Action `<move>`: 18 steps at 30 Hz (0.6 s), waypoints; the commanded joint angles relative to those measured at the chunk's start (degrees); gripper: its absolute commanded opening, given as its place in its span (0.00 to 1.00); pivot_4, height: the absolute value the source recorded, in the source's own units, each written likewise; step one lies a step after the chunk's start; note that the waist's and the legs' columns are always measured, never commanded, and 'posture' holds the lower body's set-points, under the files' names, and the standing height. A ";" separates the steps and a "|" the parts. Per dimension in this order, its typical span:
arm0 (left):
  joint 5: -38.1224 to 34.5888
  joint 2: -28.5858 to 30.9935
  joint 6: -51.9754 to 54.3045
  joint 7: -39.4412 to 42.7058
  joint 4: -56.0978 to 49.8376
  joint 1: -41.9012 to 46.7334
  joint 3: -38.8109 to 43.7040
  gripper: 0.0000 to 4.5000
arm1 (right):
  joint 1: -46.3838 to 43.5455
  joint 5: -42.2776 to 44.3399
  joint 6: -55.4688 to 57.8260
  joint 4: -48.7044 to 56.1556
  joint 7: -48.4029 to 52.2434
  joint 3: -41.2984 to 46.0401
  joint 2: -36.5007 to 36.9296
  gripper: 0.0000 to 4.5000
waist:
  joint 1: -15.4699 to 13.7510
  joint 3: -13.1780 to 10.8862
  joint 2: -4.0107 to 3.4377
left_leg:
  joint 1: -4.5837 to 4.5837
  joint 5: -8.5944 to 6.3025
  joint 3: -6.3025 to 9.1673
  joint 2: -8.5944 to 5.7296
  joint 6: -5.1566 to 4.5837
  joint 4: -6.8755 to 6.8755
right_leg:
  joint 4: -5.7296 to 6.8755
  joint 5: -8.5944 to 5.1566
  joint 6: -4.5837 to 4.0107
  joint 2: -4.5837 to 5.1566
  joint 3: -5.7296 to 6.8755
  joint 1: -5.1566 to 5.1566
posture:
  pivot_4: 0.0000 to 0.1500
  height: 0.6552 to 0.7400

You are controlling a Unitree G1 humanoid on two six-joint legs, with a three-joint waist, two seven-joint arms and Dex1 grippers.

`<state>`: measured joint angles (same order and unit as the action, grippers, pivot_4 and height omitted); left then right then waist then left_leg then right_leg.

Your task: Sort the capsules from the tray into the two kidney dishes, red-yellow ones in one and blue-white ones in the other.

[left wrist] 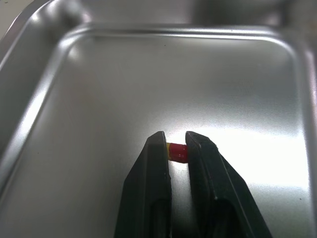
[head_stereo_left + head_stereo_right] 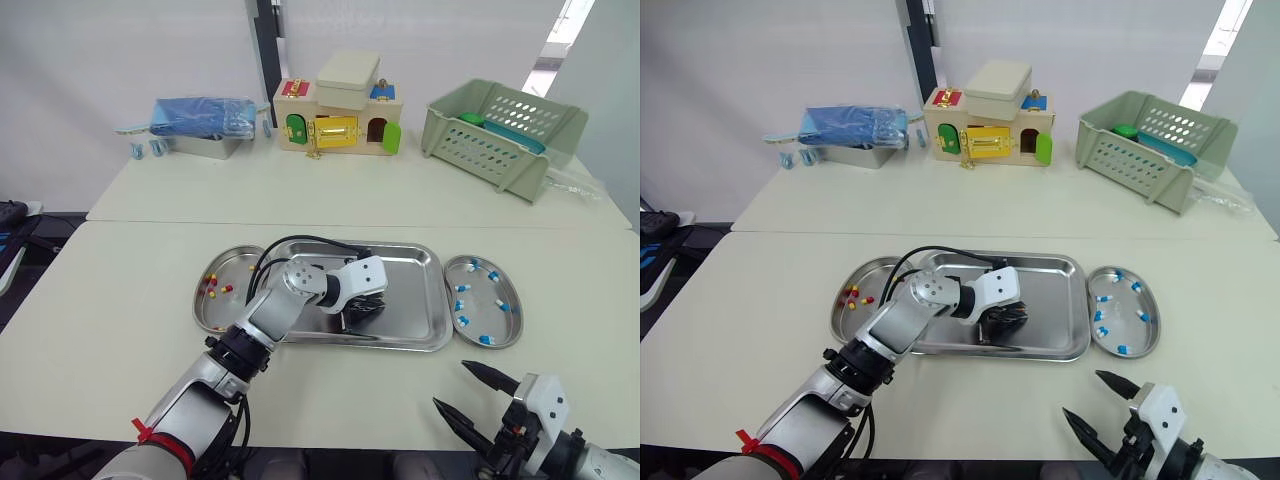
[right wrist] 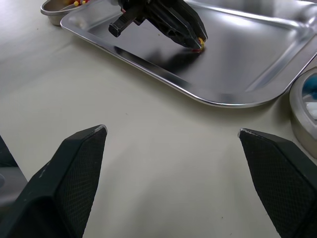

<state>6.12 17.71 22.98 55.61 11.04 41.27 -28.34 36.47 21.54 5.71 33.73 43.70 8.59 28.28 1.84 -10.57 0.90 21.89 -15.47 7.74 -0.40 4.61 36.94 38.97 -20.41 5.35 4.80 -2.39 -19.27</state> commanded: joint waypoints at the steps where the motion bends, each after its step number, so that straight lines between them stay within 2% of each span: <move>1: 0.45 0.52 0.17 0.21 -2.18 -0.87 -0.37 0.09 | 0.03 0.77 -0.43 1.96 -0.02 -0.23 0.30 1.00 | 0.01 0.00 0.00 | 0.00 0.00 0.00 0.00 0.00 0.00 | 0.00 0.00 0.00 0.00 0.00 0.00 | 1.00 1.00; 10: -4.35 3.45 8.15 0.07 -11.13 -1.02 6.48 0.09 | -0.62 1.49 0.26 4.17 1.43 -1.34 2.24 1.00 | 0.13 0.00 0.00 | 0.01 0.00 0.00 0.01 0.00 0.00 | 0.01 0.00 0.00 0.00 0.00 -0.02 | 1.00 1.00; 18: -8.26 14.34 21.69 -2.00 -24.29 -6.78 16.99 0.09 | -3.98 1.66 0.17 3.85 5.89 -2.66 6.98 1.00 | 0.35 0.01 -0.03 | -0.01 0.00 0.03 0.02 0.00 -0.01 | 0.02 0.00 0.00 0.00 0.02 -0.01 | 1.00 1.00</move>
<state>-1.28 30.72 42.58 54.47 -9.74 34.68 -14.52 33.01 21.64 6.39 35.89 48.50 5.46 34.47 2.19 -10.55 0.87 21.88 -15.46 7.77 -0.37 4.61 36.93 38.99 -20.41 5.35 4.80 -2.38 -19.28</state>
